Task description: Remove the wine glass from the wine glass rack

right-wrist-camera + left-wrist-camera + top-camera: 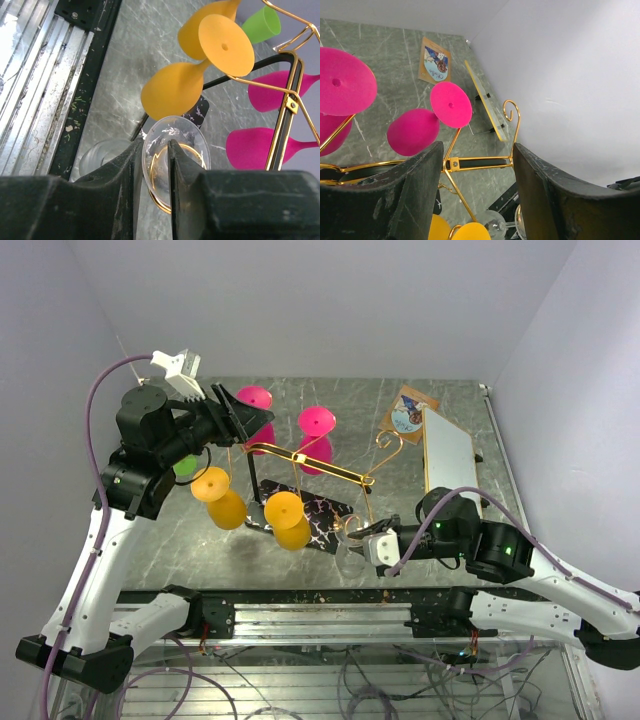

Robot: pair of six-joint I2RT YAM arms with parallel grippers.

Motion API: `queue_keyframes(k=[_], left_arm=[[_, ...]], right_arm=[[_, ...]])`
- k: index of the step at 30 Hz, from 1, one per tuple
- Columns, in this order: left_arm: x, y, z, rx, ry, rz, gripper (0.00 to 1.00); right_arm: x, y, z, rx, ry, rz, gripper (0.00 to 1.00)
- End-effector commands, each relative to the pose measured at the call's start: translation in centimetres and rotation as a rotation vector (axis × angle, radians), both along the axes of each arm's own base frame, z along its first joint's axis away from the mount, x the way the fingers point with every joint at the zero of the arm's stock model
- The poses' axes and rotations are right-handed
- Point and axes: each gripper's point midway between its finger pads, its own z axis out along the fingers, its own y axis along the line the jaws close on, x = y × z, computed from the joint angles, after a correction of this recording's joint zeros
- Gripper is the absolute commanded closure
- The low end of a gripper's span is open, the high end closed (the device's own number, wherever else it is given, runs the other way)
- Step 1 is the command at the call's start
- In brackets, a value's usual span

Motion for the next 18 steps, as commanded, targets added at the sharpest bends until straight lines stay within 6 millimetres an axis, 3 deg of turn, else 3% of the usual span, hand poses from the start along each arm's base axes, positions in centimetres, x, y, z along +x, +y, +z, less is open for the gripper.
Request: queue_keyframes(k=[1, 11, 18], left_arm=[[-0.6, 0.2, 1.9, -0.006, -0.051, 0.007, 0.32], [-0.7, 0.3, 1.8, -0.002, -0.050, 0.010, 0.32], [-0.7, 0.3, 1.8, 0.000, -0.051, 0.012, 0.32]], right_arm=[[-0.3, -0.2, 0.5, 0.004, 0.019, -0.002, 0.79], [0.2, -0.3, 1.7, 0.037, -0.020, -0.022, 1.00], [0.2, -0.4, 3.0, 0.082, -0.059, -0.017, 1.00]])
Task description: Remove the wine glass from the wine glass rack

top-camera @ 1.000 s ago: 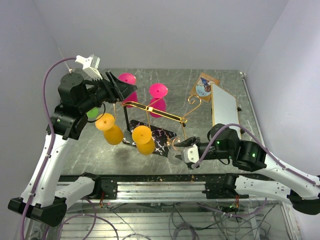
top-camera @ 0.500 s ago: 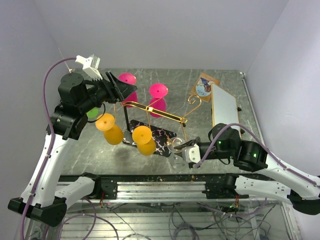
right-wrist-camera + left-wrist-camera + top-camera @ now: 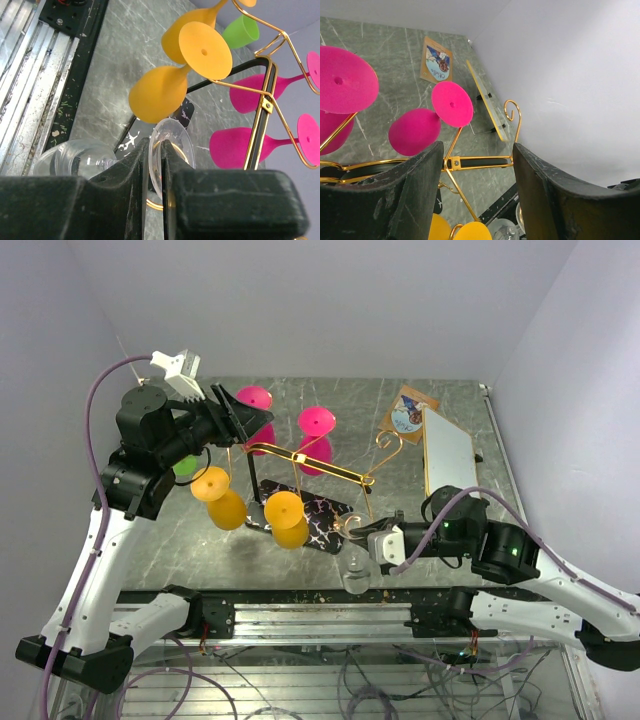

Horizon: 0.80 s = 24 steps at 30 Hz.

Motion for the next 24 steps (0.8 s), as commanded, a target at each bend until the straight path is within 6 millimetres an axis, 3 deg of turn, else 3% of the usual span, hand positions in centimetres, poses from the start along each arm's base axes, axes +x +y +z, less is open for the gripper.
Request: queue_keyframes(k=[1, 10, 24], left_arm=[[-0.7, 0.2, 1.9, -0.002, -0.055, 0.005, 0.32], [-0.7, 0.2, 1.8, 0.000, -0.052, 0.006, 0.32], [-0.9, 0.3, 2.0, 0.001, -0.059, 0.004, 0.32]], right_arm=[[-0.2, -0.5, 1.4, 0.040, -0.023, 0.001, 1.00], [0.1, -1.5, 1.7, 0.033, -0.057, -0.030, 1.00], [2.7, -2.5, 2.5, 0.048, -0.097, -0.189, 1.00]])
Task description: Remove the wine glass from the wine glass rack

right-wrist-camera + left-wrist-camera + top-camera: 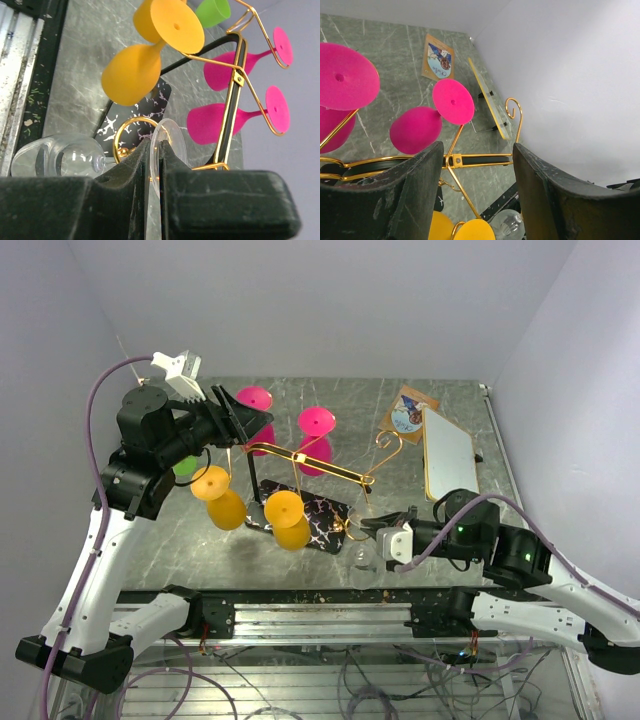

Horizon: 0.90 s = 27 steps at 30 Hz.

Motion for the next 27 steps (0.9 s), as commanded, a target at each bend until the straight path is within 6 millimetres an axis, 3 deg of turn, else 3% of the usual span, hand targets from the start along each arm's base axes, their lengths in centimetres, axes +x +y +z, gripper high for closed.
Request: queue_keyframes(k=[1, 12, 13, 17, 27], left_arm=[[-0.8, 0.3, 2.4, -0.007, -0.067, 0.006, 0.32], [-0.8, 0.2, 2.3, -0.002, -0.070, -0.002, 0.31], [-0.8, 0.2, 2.3, -0.001, -0.070, -0.001, 0.31], [-0.9, 0.3, 2.3, 0.006, -0.072, 0.002, 0.30], [-1.2, 0.9, 1.9, 0.021, -0.077, 0.027, 0.29]], right_arm=[[1.2, -0.3, 1.7, 0.045, -0.025, -0.079, 1.00], [3.0, 1.3, 1.8, 0.049, -0.046, -0.125, 1.00], [3.2, 1.4, 2.8, 0.068, -0.057, -0.130, 1.00], [3.7, 2.1, 3.2, 0.073, -0.067, -0.133, 1.00], [2.6, 4.2, 4.3, 0.138, -0.020, -0.048, 1.00]])
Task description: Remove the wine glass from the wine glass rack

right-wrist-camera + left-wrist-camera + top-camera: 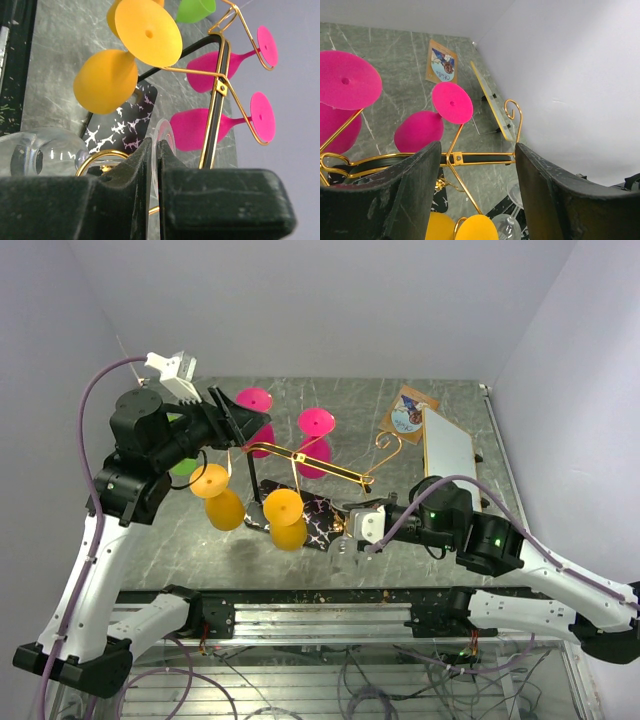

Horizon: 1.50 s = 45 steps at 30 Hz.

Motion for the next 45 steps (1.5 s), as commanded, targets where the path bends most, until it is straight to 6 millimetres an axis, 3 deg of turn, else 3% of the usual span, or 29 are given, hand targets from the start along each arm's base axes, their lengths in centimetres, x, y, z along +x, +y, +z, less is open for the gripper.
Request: queue_keyframes(k=[1, 10, 21, 28, 34, 38, 41, 45], left_arm=[[-0.6, 0.4, 1.3, 0.004, -0.048, 0.017, 0.28], [-0.8, 0.5, 1.3, 0.005, -0.050, 0.019, 0.28], [-1.1, 0.2, 1.1, 0.003, -0.049, -0.004, 0.27], [-1.7, 0.1, 1.7, -0.030, -0.064, -0.016, 0.26], [-2.1, -0.1, 2.7, -0.082, -0.078, -0.027, 0.26], [-2.7, 0.0, 3.2, -0.118, -0.080, -0.028, 0.24], [-3.1, 0.3, 3.8, -0.133, -0.093, -0.012, 0.14], [-3.5, 1.0, 4.7, -0.120, -0.106, 0.016, 0.12]], right_arm=[[-0.7, 1.2, 3.7, 0.139, -0.005, 0.046, 1.00], [-1.0, 2.0, 4.3, 0.195, 0.020, 0.062, 1.00], [-2.3, 1.6, 9.1, 0.427, 0.191, 0.047, 1.00], [0.3, -0.5, 12.1, 0.684, 0.458, -0.229, 1.00], [3.5, -1.4, 12.1, 0.783, 0.683, -0.539, 1.00], [3.0, -0.8, 13.4, 0.826, 0.732, -0.499, 1.00], [2.5, -0.6, 14.4, 0.880, 0.755, -0.445, 1.00], [3.2, -1.8, 15.1, 0.971, 0.773, -0.502, 1.00]])
